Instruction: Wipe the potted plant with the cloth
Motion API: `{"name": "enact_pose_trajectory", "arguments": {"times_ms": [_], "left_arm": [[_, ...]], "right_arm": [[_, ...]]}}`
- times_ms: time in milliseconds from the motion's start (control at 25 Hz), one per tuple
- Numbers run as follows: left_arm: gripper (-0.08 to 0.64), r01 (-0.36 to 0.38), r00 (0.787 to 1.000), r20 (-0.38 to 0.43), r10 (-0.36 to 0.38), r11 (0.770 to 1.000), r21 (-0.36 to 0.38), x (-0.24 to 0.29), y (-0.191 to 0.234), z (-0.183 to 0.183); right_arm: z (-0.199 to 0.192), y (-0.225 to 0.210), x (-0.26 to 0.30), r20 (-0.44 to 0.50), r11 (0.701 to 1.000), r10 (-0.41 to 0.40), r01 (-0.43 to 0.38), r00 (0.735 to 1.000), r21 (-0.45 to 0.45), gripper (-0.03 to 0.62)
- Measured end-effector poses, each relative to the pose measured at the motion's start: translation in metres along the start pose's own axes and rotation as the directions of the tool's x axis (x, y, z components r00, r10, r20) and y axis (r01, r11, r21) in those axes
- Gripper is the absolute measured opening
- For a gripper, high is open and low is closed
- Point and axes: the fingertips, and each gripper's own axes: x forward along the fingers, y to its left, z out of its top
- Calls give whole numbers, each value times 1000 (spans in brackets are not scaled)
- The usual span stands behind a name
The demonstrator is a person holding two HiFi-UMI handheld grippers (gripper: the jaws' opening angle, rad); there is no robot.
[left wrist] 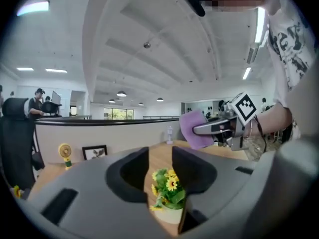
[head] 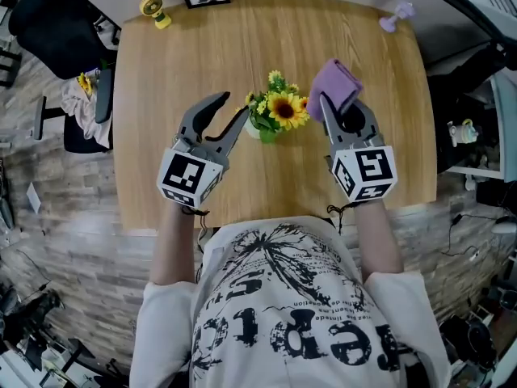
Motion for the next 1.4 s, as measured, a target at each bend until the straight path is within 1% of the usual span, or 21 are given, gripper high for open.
{"name": "enact_pose_trajectory", "arguments": {"times_ms": [120, 160, 240, 320, 520, 800, 1000, 1200, 1400], "left_arm": [[18, -85, 996, 45, 83, 996, 36, -20, 1, 21], [5, -104, 993, 66, 101, 994, 42, -25, 0, 28], [5, -129, 988, 95, 124, 991, 43, -34, 0, 38], [5, -154, 983, 103, 150, 987, 36, -40, 0, 43], [5, -211, 976, 59, 209, 977, 26, -46, -10, 39], [5, -264, 963, 61, 263, 964, 7, -57, -8, 41], [5, -278, 959, 65, 276, 961, 13, -57, -8, 44], [5, -271, 961, 63, 271, 962, 0, -52, -10, 44], [5, -280, 959, 56, 279, 960, -2, -53, -7, 44]], "right_arm": [[14, 4, -12, 43, 1000, 10, -9, 999, -20, 75], [18, 6, -14, 53, 999, 19, -17, 998, -27, 75], [22, 11, -16, 63, 999, 45, -44, 997, -26, 75], [25, 15, -17, 69, 997, 74, -72, 995, -28, 74], [28, 18, -29, 93, 993, 104, -98, 990, -70, 67], [27, 28, -35, 108, 985, 144, -133, 984, -110, 60], [21, 30, -40, 93, 984, 141, -130, 986, -122, 58], [16, 26, -41, 73, 985, 138, -129, 988, -114, 57], [17, 18, -41, 92, 990, 121, -114, 988, -83, 58]]}}
